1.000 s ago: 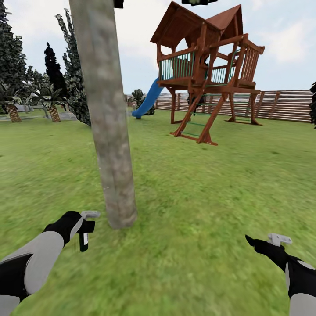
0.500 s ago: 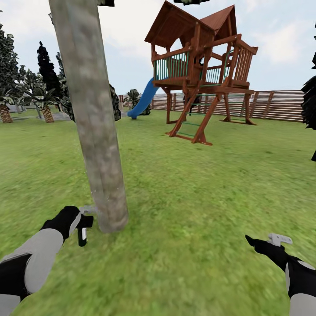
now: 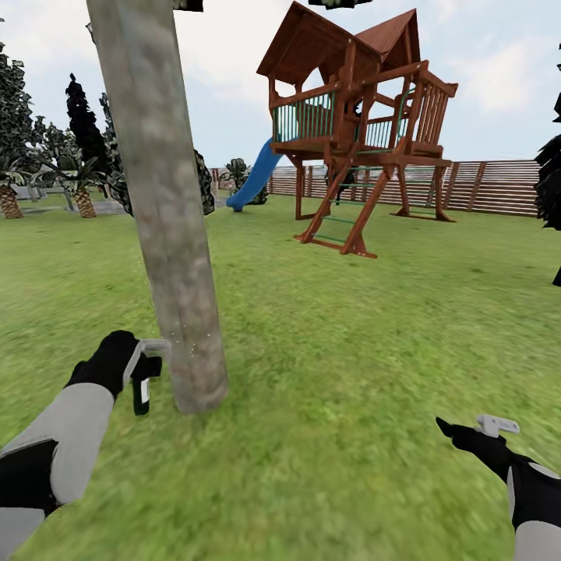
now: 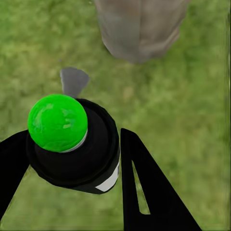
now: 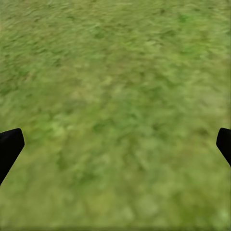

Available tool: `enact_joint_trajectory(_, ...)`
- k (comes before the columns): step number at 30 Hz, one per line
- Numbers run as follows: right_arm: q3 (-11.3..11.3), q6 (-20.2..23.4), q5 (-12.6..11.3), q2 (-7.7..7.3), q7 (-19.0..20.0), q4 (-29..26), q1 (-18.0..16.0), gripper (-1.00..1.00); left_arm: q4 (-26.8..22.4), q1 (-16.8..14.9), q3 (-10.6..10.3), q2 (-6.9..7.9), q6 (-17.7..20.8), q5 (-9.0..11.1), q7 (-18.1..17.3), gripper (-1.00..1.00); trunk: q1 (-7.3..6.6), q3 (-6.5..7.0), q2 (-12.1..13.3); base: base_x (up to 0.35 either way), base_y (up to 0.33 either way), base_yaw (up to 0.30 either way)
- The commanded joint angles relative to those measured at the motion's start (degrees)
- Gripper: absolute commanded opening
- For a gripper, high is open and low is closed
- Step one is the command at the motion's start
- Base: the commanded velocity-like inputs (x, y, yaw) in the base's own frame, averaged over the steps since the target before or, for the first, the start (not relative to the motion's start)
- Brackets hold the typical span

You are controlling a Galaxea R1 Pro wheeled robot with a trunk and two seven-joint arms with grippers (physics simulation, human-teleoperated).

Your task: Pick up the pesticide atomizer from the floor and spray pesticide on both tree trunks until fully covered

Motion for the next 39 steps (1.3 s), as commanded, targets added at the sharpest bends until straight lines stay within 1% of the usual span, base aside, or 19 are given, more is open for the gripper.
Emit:
enact_joint_trajectory(1, 0.0, -0.01, 0.0, 0.0, 0.0, -0.01, 0.0, 1.0, -0.75, -0.7, -0.03, -0.06, 0.31, -0.08, 0.0, -1.0, 0.01, -0.01, 0.01, 0.0, 0.0, 0.0)
enact_joint_trajectory(2, 0.0, 0.0, 0.0, 0.0, 0.0, 0.0, 0.0, 1.0, -1.01, -1.26, -0.05, -0.12, 0.51, -0.13, 0.0, -1.0, 0.01, -0.01, 0.01, 0.0, 0.0, 0.0)
enact_joint_trajectory(4, 0.0, 0.02, 0.0, 0.0, 0.0, 0.0, 0.0, 1.0, -1.43, -3.38, -0.07, -0.19, 3.76, -0.2, 0.0, -1.0, 0.01, -0.01, 0.01, 0.0, 0.0, 0.0)
enact_joint_trajectory(5, 0.0, 0.01, 0.0, 0.0, 0.0, 0.02, 0.0, 1.0, -1.5, -5.04, -0.07, -0.31, 4.38, -0.21, 0.0, -1.0, 0.01, -0.01, 0.01, 0.0, 0.0, 0.0)
enact_joint_trajectory(10, 0.0, -0.01, 0.0, -0.07, 0.0, 0.03, 0.01, 1.0, -1.39, -11.01, -0.12, -0.44, 5.04, -0.21, 0.0, -1.0, 0.01, -0.01, 0.01, 0.0, 0.0, 0.0)
enact_joint_trajectory(12, 0.0, -0.01, 0.0, -0.08, 0.0, 0.05, 0.0, 1.0, -1.16, -13.21, -0.27, -0.79, 5.13, -0.17, 0.0, -1.0, 0.01, -0.01, 0.01, 0.0, 0.0, 0.0)
enact_joint_trajectory(13, 0.0, 0.0, 0.0, -0.09, 0.0, 0.06, 0.0, 1.0, -1.09, -13.82, -0.71, -1.27, 5.15, -0.15, 0.0, -1.0, 0.01, -0.01, 0.01, 0.0, 0.0, 0.0)
enact_joint_trajectory(14, 0.0, -0.01, 0.0, -0.06, 0.0, 0.07, 0.0, 1.0, -1.05, -14.64, -2.37, -2.19, 5.16, -0.13, 0.0, -1.0, 0.01, -0.01, 0.01, 0.0, 0.0, 0.0)
enact_joint_trajectory(16, 0.0, 0.0, 0.0, -0.01, 0.0, 0.06, 0.0, 1.0, -0.98, -16.15, -4.63, -2.83, 5.23, -0.21, 0.0, -1.0, 0.01, -0.01, 0.01, 0.0, 0.0, 0.0)
enact_joint_trajectory(17, 0.0, 0.02, 0.0, -0.05, 0.0, 0.05, 0.0, 1.0, -0.96, -16.84, -5.24, -3.18, 5.24, -0.3, 0.0, -1.0, 0.01, -0.01, 0.01, 0.0, 0.0, 0.0)
enact_joint_trajectory(19, 0.0, 0.0, 0.0, -0.08, 0.0, 0.07, 0.0, 1.0, -0.94, -18.18, -5.79, -3.5, 5.29, -0.39, 0.0, -1.0, 0.01, -0.01, 0.01, 0.0, 0.0, 0.0)
enact_joint_trajectory(22, 0.0, 0.03, 0.0, -0.09, 0.0, 0.07, 0.0, 1.0, -0.79, -19.86, -5.87, -3.47, 5.34, -0.47, 0.0, -1.0, 0.01, -0.01, 0.01, 0.0, 0.0, 0.0)
enact_joint_trajectory(24, 0.0, 0.0, 0.0, -0.11, 0.0, 0.07, 0.0, 1.0, -0.74, -20.31, -6.05, -3.13, 5.34, -0.47, 0.02, -1.0, 0.01, -0.01, 0.01, 0.0, 0.0, 0.0)
enact_joint_trajectory(29, 0.0, 0.06, 0.0, -0.09, 0.0, 0.07, 0.0, 1.0, -0.73, -20.4, -6.14, 1.4, 5.35, -0.49, 0.02, -1.0, 0.01, -0.01, 0.01, 0.0, 0.0, 0.0)
enact_joint_trajectory(30, 0.0, 0.07, 0.0, -0.09, 0.0, 0.07, 0.0, 1.0, -0.75, -20.42, -6.14, 1.64, 5.35, -0.8, 0.03, -1.0, 0.01, -0.01, 0.01, 0.0, 0.0, 0.0)
enact_joint_trajectory(33, 0.0, 0.07, 0.0, -0.09, 0.0, 0.07, 0.0, 1.0, -0.76, -20.8, -6.08, 1.86, 5.38, -5.18, 0.0, -1.0, 0.01, -0.01, 0.01, 0.0, 0.0, 0.0)
enact_joint_trajectory(34, 0.0, 0.07, 0.0, -0.09, 0.0, 0.07, 0.0, 1.0, -0.72, -21.79, -6.06, 1.83, 5.41, -6.51, 0.0, -1.0, 0.01, -0.01, 0.01, 0.0, 0.0, 0.0)
enact_joint_trajectory(35, 0.0, 0.07, 0.0, -0.09, 0.0, 0.07, 0.0, 1.0, -0.68, -22.53, -6.06, 1.77, 5.48, -6.89, -0.02, -1.0, 0.01, -0.01, 0.01, 0.0, 0.0, 0.0)
enact_joint_trajectory(39, 0.0, 0.07, 0.0, -0.09, 0.0, 0.07, 0.0, 1.0, -0.6, -24.74, -6.04, 1.62, 5.56, -7.09, -0.22, -1.0, 0.01, -0.01, 0.01, 0.0, 0.0, 0.0)
